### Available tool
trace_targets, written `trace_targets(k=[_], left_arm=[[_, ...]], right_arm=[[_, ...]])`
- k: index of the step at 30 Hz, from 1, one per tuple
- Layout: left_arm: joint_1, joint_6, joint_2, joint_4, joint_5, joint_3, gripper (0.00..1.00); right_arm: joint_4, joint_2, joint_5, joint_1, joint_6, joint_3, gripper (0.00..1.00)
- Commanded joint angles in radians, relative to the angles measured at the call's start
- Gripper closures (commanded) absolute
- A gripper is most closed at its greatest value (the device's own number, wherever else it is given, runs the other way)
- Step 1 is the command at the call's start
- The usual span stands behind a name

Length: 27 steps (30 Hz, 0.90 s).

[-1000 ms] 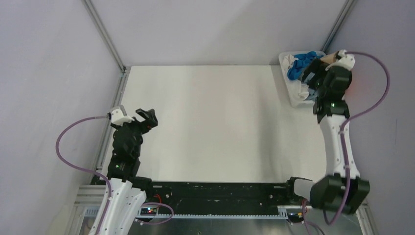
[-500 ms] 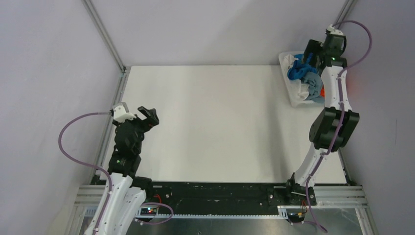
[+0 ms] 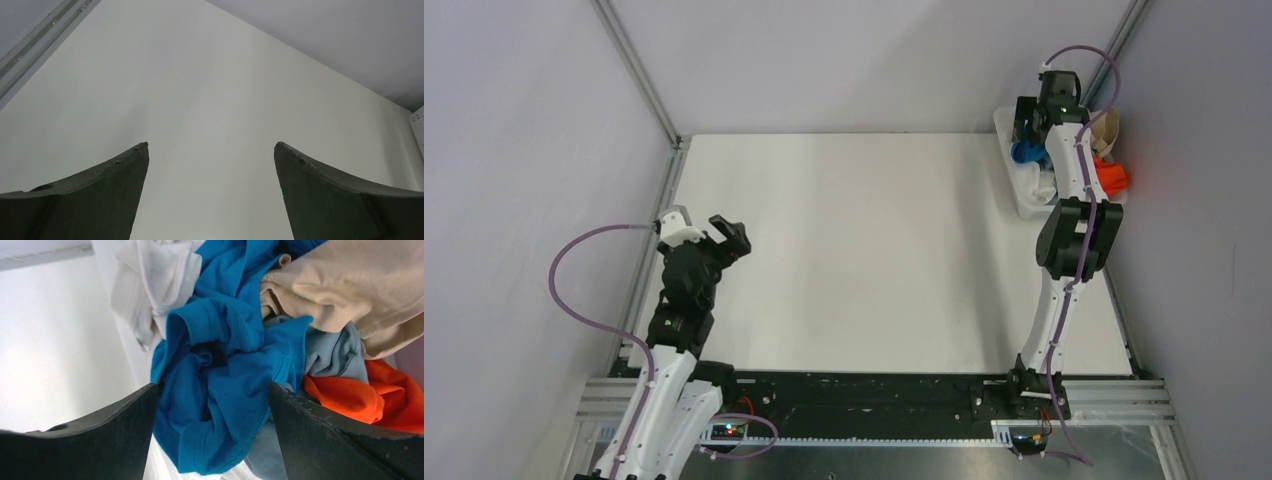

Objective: Fold and stack the t-shirts
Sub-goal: Grab crumpled tshirt from bin with the right arm

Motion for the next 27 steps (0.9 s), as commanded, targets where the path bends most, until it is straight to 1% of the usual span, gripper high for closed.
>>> trace_targets(k=[1, 3, 7, 8, 10, 11, 17, 18, 21, 23, 24, 25, 27], left_arm=[[0.005, 0.016, 0.002, 0.010, -0.025, 0.047, 0.02], [0.005, 0.015, 0.004, 0.009, -0.030, 0.049, 0.02], [0.005, 0.014, 0.007, 0.007, -0.035, 0.050, 0.02], [0.004, 0.014, 0.007, 0.006, -0.036, 0.049, 0.02], [0.005, 0.015, 0.006, 0.006, -0.039, 0.050, 0.02], [0.005, 0.014, 0.006, 0.004, -0.040, 0.050, 0.02], [0.004, 0.015, -0.002, 0.001, -0.048, 0.049, 0.02], [0.006, 0.015, -0.002, 0.001, -0.048, 0.049, 0.02], [0.006, 0.014, 0.002, 0.001, -0.047, 0.050, 0.02], [0.006, 0.017, 0.003, 0.001, -0.043, 0.050, 0.02], [0.006, 0.020, 0.003, 0.002, -0.039, 0.051, 0.02], [0.005, 0.021, 0.002, 0.001, -0.040, 0.052, 0.02], [0.006, 0.021, 0.000, 0.000, -0.043, 0.051, 0.02]], right_arm=[[-0.022, 0.024, 0.041, -0.008, -0.009, 0.043, 0.17], [-0.021, 0.031, 0.039, -0.007, -0.006, 0.042, 0.20], [-0.011, 0.042, 0.028, -0.005, -0.006, 0.041, 0.29], [-0.009, 0.046, 0.028, -0.004, -0.007, 0.042, 0.35], [-0.005, 0.052, 0.035, -0.003, -0.010, 0.043, 0.42], [-0.006, 0.054, 0.038, -0.002, -0.014, 0.043, 0.42], [-0.017, 0.075, 0.087, -0.001, -0.027, 0.036, 0.56], [-0.015, 0.076, 0.091, -0.001, -0.031, 0.036, 0.62], [-0.005, 0.073, 0.107, 0.006, -0.040, 0.036, 0.72], [0.011, 0.064, 0.119, 0.011, -0.047, 0.036, 0.83], [0.023, 0.056, 0.126, 0.014, -0.043, 0.040, 0.96], [0.029, 0.046, 0.135, 0.014, -0.038, 0.042, 1.00], [0.058, 0.022, 0.146, 0.016, -0.025, 0.043, 1.00]])
